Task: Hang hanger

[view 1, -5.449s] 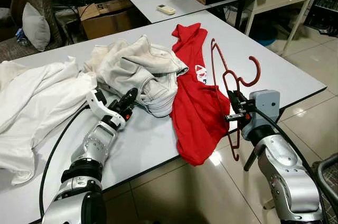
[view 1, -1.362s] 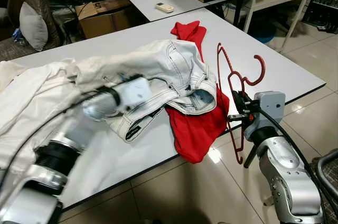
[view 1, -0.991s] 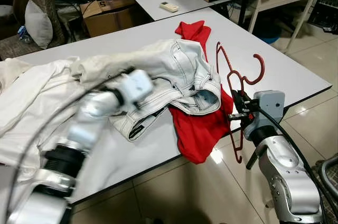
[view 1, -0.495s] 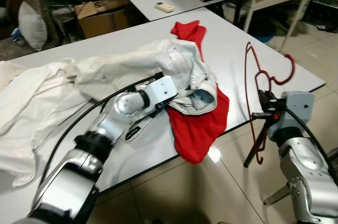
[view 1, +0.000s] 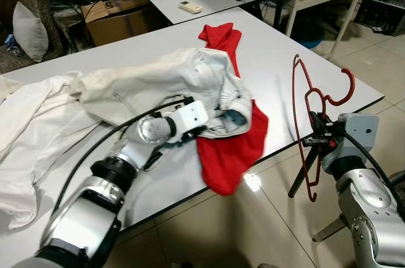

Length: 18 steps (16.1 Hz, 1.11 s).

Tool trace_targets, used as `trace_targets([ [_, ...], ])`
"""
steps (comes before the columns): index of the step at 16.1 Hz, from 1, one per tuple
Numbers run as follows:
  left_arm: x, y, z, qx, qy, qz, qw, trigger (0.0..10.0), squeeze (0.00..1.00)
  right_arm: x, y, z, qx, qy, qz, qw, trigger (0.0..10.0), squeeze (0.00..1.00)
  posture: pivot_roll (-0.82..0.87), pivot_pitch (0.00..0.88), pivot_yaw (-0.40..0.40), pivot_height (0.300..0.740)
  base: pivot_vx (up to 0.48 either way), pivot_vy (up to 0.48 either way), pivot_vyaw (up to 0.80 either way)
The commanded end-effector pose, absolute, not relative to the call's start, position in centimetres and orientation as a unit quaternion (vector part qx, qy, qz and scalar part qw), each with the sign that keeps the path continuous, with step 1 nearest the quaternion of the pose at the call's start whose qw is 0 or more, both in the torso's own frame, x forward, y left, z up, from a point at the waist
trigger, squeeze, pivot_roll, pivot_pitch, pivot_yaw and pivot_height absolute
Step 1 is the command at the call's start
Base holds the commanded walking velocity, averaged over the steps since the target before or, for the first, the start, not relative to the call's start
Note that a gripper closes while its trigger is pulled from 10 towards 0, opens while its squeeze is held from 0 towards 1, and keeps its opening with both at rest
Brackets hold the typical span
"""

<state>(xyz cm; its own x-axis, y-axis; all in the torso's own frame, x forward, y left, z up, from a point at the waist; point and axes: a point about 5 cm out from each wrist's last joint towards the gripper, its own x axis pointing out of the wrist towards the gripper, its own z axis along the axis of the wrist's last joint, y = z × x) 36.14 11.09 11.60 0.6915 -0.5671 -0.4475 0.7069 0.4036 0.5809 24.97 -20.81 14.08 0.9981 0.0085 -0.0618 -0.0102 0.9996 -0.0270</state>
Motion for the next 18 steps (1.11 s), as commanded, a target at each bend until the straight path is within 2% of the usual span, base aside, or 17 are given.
trace_targets([
  [1, 36.5, 12.6, 11.3, 0.41, 0.115, -0.355, 0.832, 10.0, 0.0, 25.2, -20.5, 14.3, -0.011, 0.03, 0.013, 0.999, 10.0, 0.0, -0.23, 0.043, 0.108, 0.74, 0.0, 0.0, 0.0],
  [3, 36.6, 13.0, 11.4, 0.409, 0.124, -0.341, 0.837, 10.0, 0.0, 25.3, -20.3, 14.4, -0.011, 0.03, 0.017, 0.999, 10.0, 0.0, -0.23, 0.042, 0.107, 0.74, 0.0, 0.0, 0.0],
  [4, 36.7, 13.3, 11.1, 0.415, 0.132, -0.329, 0.838, 6.5, 0.0, 25.3, -20.2, 14.4, -0.011, 0.03, 0.019, 0.999, 10.0, 0.0, -0.23, 0.039, 0.109, 0.74, 0.0, 0.0, 0.0],
  [5, 36.8, 13.5, 11.0, 0.413, 0.136, -0.318, 0.842, 3.6, 0.0, 25.3, -20.2, 14.4, -0.011, 0.029, 0.019, 0.999, 10.0, 0.0, -0.23, 0.037, 0.111, 0.74, 0.0, 0.0, 0.0],
  [6, 36.9, 13.6, 11.0, 0.413, 0.136, -0.313, 0.844, 2.6, 0.0, 25.3, -20.3, 14.4, -0.011, 0.029, 0.018, 0.999, 10.0, 0.0, -0.23, 0.037, 0.111, 0.74, 0.0, 0.0, 0.0],
  [7, 37.1, 13.6, 11.3, 0.413, 0.132, -0.303, 0.849, 0.4, 0.0, 25.3, -20.3, 14.5, -0.011, 0.028, 0.018, 0.999, 10.0, 0.0, -0.23, 0.033, 0.111, 0.74, 0.0, 0.0, 0.0],
  [8, 37.1, 13.7, 11.4, 0.415, 0.131, -0.3, 0.849, 0.0, 0.0, 25.3, -20.3, 14.5, -0.01, 0.028, 0.017, 0.999, 10.0, 0.0, -0.23, 0.032, 0.112, 0.74, 0.0, 0.0, 0.0],
  [14, 37.4, 14.3, 11.6, 0.415, 0.138, -0.282, 0.854, 0.0, 0.0, 25.3, -20.2, 14.4, -0.01, 0.026, 0.021, 0.999, 10.0, 0.0, -0.23, 0.024, 0.113, 0.74, 0.0, 0.0, 0.0],
  [18, 37.6, 13.8, 12.7, 0.379, 0.124, -0.306, 0.865, 0.0, 0.0, 25.4, -20.1, 14.4, -0.01, 0.025, 0.023, 0.999, 10.0, 0.0, -0.22, 0.019, 0.113, 0.74, 0.0, 0.0, 0.0],
])
